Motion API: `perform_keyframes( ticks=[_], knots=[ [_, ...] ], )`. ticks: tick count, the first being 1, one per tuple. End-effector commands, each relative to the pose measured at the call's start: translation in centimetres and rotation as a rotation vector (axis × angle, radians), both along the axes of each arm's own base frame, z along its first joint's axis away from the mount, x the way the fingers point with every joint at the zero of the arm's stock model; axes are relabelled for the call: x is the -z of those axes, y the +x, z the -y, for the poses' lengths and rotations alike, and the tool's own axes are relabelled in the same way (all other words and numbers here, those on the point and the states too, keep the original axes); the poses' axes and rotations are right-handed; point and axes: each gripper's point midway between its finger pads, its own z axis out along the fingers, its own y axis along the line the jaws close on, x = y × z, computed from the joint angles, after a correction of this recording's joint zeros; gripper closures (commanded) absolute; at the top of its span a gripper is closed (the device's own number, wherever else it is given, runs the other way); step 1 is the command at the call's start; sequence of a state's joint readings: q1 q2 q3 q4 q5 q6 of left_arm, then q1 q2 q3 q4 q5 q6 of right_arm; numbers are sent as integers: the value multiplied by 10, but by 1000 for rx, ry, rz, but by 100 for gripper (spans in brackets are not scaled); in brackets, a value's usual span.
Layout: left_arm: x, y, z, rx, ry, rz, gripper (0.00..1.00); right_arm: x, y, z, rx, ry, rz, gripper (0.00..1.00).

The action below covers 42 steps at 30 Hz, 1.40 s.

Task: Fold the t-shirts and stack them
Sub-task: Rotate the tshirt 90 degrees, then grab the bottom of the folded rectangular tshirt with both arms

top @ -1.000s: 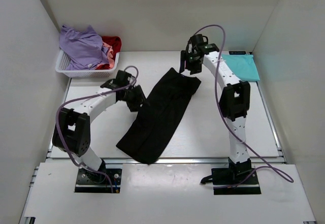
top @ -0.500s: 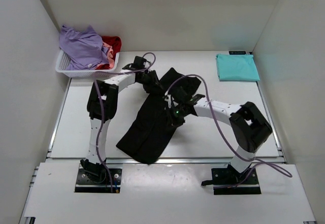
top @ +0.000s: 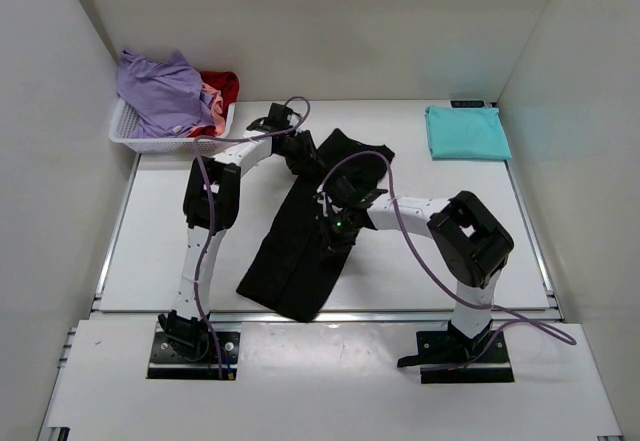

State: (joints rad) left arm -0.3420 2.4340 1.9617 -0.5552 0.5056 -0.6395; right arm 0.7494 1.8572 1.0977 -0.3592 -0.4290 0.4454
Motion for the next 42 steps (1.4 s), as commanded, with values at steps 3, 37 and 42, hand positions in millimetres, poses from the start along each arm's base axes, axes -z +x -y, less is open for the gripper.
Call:
perform_keyframes(
  ticks=[3, 37, 42],
  knots=[
    [7, 29, -32, -122, 97, 26, 47, 19, 38, 70, 124, -260, 61, 84],
    [-81, -217, -100, 98, 201, -103, 33, -69, 1, 97, 300, -33, 96, 36],
    [-39, -295, -108, 87, 174, -159, 32, -49, -34, 103, 340, -53, 39, 35]
  ],
)
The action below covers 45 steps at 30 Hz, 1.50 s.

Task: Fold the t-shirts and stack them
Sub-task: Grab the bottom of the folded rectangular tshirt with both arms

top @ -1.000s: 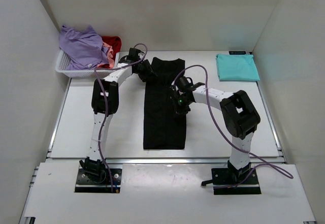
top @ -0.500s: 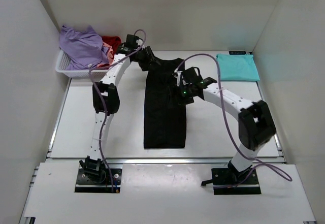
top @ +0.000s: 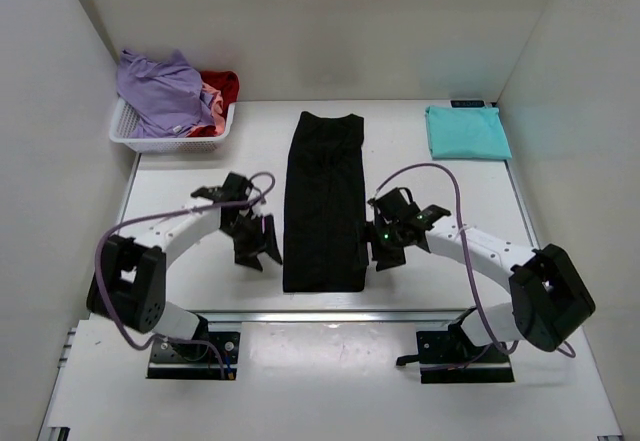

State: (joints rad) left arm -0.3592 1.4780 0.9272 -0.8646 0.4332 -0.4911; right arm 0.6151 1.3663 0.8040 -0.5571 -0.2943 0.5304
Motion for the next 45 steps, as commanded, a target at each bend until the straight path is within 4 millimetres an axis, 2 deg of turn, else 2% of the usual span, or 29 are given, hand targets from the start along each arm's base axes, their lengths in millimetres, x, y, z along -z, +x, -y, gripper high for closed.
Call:
perform_keyframes(
  ticks=[1, 2, 4, 7, 9, 16, 22, 25, 26, 27, 28, 29, 30, 31, 32, 33, 37, 38, 43, 45],
  knots=[
    [8, -10, 9, -39, -67, 99, 32, 1, -10, -3, 83, 27, -5, 35],
    [7, -8, 12, -55, -89, 121, 32, 3, -13, -1, 100, 30, -15, 34],
    [18, -21, 14, -56, -97, 87, 30, 9, -20, -4, 94, 40, -23, 36],
    [21, -20, 23, -56, -97, 131, 30, 23, -25, -2, 98, 14, -54, 39],
    [28, -20, 19, -85, -70, 150, 29, 27, -25, -3, 99, 16, -59, 40],
    [37, 1, 3, -129, 35, 223, 28, 31, -18, -6, 107, -14, -62, 41],
    [41, 5, 23, -136, -9, 230, 29, 36, -20, -11, 109, -9, -71, 42],
    [43, 1, 34, -128, -22, 223, 31, 40, -25, -13, 96, -20, -89, 49],
    [45, 1, 34, -135, -17, 216, 32, 43, -27, -13, 87, -21, -94, 55],
    [46, -2, 37, -124, -21, 215, 36, 42, -24, -13, 96, -20, -87, 67],
    [47, -2, 38, -125, -20, 221, 48, 43, -25, -14, 90, -15, -88, 77],
    [48, -3, 36, -129, -15, 214, 54, 45, -26, -12, 93, -19, -87, 82],
    [51, -6, 36, -116, -10, 211, 61, 45, -28, -13, 94, -10, -99, 92],
    [52, -5, 34, -108, -3, 214, 70, 45, -26, -11, 86, -14, -86, 97],
    [55, -8, 30, -105, 8, 201, 89, 43, -27, -12, 68, -7, -88, 100],
    [54, -7, 30, -105, 10, 201, 100, 44, -30, -10, 60, -13, -90, 100],
    [55, -16, 23, -51, 48, 181, 100, 36, -37, -13, 10, 9, -98, 100],
    [55, -22, 21, -41, 54, 168, 100, 39, -44, -10, 9, 1, -121, 100],
    [56, -50, 5, -4, 77, 113, 100, 31, -73, -3, -48, 36, -169, 100],
    [55, -62, 3, 18, 69, 84, 100, 31, -91, 3, -69, 51, -216, 100]
  ],
)
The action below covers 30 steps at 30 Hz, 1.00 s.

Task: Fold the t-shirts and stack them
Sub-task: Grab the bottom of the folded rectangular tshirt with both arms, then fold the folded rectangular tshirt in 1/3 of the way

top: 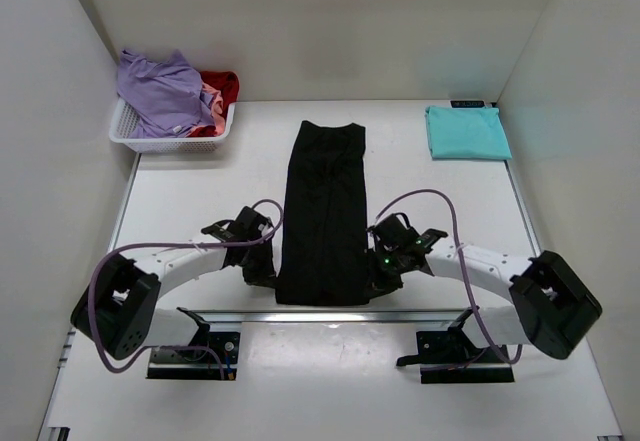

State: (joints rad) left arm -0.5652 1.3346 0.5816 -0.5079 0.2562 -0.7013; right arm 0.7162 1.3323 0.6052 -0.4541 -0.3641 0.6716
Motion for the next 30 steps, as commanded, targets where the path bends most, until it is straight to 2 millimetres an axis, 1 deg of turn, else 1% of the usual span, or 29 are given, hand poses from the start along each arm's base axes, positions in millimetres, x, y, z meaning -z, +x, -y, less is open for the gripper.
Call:
perform_keyframes(
  ticks=[1, 2, 3, 4, 5, 6, 7, 8, 9, 10, 11, 12, 13, 14, 15, 16, 17, 18, 19, 20, 21, 22, 23, 24, 25, 26, 27, 29, 30],
  knots=[
    [-4, -25, -7, 59, 2, -50, 100, -9, -29, 6, -66, 47, -48, 100],
    [-7, -28, -4, 73, -10, -63, 100, -10, -34, 6, -71, 60, -64, 100],
    [-11, -26, -2, 74, -19, -63, 100, -14, -37, 5, -82, 80, -77, 100],
    [-18, -20, 6, 84, -42, -53, 100, -17, -36, 7, -79, 88, -78, 100],
    [-18, -18, 5, 81, -37, -66, 100, -21, -31, 5, -82, 103, -74, 100],
    [-28, -11, 13, 92, -62, -51, 100, -27, -28, 4, -103, 114, -67, 100],
    [-33, -1, 16, 83, -66, -48, 100, -27, -29, 7, -100, 104, -95, 100],
    [-35, 7, 18, 79, -71, -51, 100, -34, -16, 3, -107, 120, -71, 100],
    [-47, 21, 26, 75, -98, -23, 100, -45, -8, -1, -111, 138, -56, 100],
    [-53, 35, 29, 62, -109, -14, 100, -53, 5, -3, -111, 151, -40, 100],
    [-55, 44, 30, 58, -116, -16, 100, -50, 12, 0, -111, 139, -47, 100],
    [-62, 62, 33, 36, -124, -3, 100, -60, 29, 1, -97, 141, -19, 100],
    [-74, 80, 38, 27, -142, 32, 100, -67, 44, -2, -99, 141, 2, 100],
    [-80, 97, 41, 17, -150, 49, 100, -62, 52, 4, -90, 113, -1, 100],
    [-78, 108, 40, -2, -148, 43, 100, -74, 76, 5, -72, 123, 56, 100],
    [-82, 125, 41, -25, -161, 52, 100, -79, 90, 5, -73, 116, 78, 100],
    [-93, 137, 45, -24, -180, 78, 100, -74, 99, 10, -50, 99, 57, 100],
    [-87, 149, 41, -48, -166, 74, 100, -81, 117, 14, -21, 101, 85, 100],
    [-88, 163, 39, -65, -164, 82, 100, -84, 133, 16, -16, 98, 106, 100],
    [-96, 178, 39, -77, -177, 109, 100, -77, 139, 18, -11, 82, 91, 99],
    [-89, 187, 37, -89, -172, 98, 100, -78, 153, 21, 1, 80, 97, 100],
    [-90, 200, 32, -118, -177, 99, 100, -80, 167, 22, 10, 78, 110, 100],
    [-96, 211, 35, -116, -180, 122, 100, -78, 172, 23, 8, 69, 109, 100],
    [-95, 222, 30, -135, -183, 118, 100, -76, 183, 24, 9, 67, 112, 100],
    [-87, 226, 30, -137, -175, 101, 100, -84, 196, 23, 5, 70, 143, 100],
    [-91, 235, 28, -145, -171, 115, 100, -84, 208, 21, 0, 69, 151, 100],
    [-88, 244, 24, -159, -177, 109, 100, -75, 212, 22, 5, 56, 120, 100],
    [-80, 256, 19, -182, -173, 95, 100, -80, 236, 18, -2, 51, 152, 100],
    [-85, 260, 20, -184, -180, 107, 100, -81, 246, 15, -4, 56, 152, 100]
  ],
)
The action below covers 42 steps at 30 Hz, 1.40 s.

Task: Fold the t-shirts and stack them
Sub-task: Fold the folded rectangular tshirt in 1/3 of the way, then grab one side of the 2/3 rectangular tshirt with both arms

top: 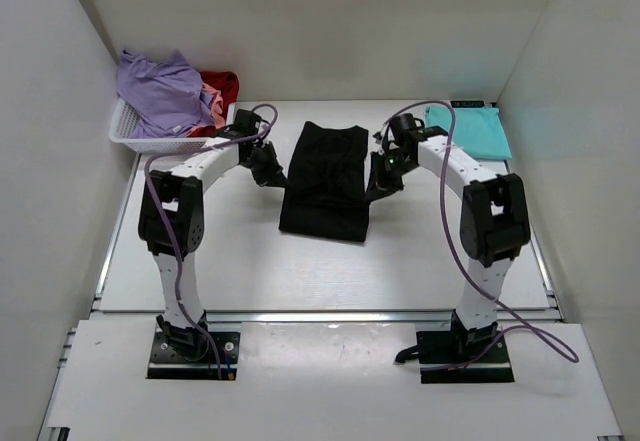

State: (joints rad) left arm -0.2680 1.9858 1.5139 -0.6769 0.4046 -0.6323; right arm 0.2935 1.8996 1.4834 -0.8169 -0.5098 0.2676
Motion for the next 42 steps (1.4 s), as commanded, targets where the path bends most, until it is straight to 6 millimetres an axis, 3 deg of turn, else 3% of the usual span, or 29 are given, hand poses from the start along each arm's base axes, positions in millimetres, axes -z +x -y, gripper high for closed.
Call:
perform_keyframes(
  ticks=[1, 2, 3, 5, 7, 10, 13, 14, 17, 20, 22, 23, 24, 26, 27, 30, 36, 40, 41, 42],
  knots=[
    [-9, 16, -6, -15, -25, 7, 100, -1, 26, -3, -32, -12, 23, 100],
    [-12, 20, -4, -12, -26, 22, 100, -11, 36, -8, -29, -4, 44, 100],
    [-8, 24, -5, -19, -27, 18, 100, -6, 47, -8, -16, -4, 36, 100],
    [2, 29, -6, -27, -48, -4, 90, -3, 59, -10, 5, -5, 24, 99],
    [4, 34, 1, -15, -80, 6, 66, 1, 70, -7, 21, -28, 23, 83],
    [-13, 60, 7, -29, -141, 71, 52, 1, 77, -1, 74, -78, 39, 73],
    [-33, 85, 7, -47, -191, 134, 49, -11, 84, 9, 163, -113, 107, 66],
    [-34, 89, 5, -55, -193, 144, 49, -3, 76, 14, 202, -141, 81, 64],
    [-41, 94, 1, -65, -212, 159, 48, -13, 67, 27, 276, -137, 128, 63],
    [-27, 77, -8, -81, -206, 104, 47, -6, 49, 31, 277, -137, 103, 63],
    [-9, 57, -14, -84, -190, 42, 47, 5, 35, 29, 257, -129, 86, 61],
    [-5, 45, -15, -80, -185, 21, 47, 0, 35, 25, 247, -108, 112, 59],
    [-11, 38, -16, -71, -182, 30, 46, 10, 23, 21, 233, -98, 79, 58],
    [4, 11, -21, -69, -151, -21, 47, 6, 17, 14, 229, -50, 97, 53],
    [0, 5, -21, -62, -131, -5, 45, 13, 11, 9, 224, -46, 79, 53],
    [22, -32, -26, -42, -56, -66, 43, 20, 3, 1, 233, -42, 69, 48],
    [38, -53, -18, -13, 1, -70, 40, 48, -20, -20, 205, -49, 1, 48],
    [47, -60, -10, 2, 24, -53, 41, 54, -26, -30, 190, -47, 3, 51],
    [47, -63, -9, 0, 21, -57, 42, 58, -30, -30, 194, -48, -11, 56],
    [48, -64, -9, -7, 29, -50, 50, 59, -31, -29, 194, -44, -11, 71]
  ],
)
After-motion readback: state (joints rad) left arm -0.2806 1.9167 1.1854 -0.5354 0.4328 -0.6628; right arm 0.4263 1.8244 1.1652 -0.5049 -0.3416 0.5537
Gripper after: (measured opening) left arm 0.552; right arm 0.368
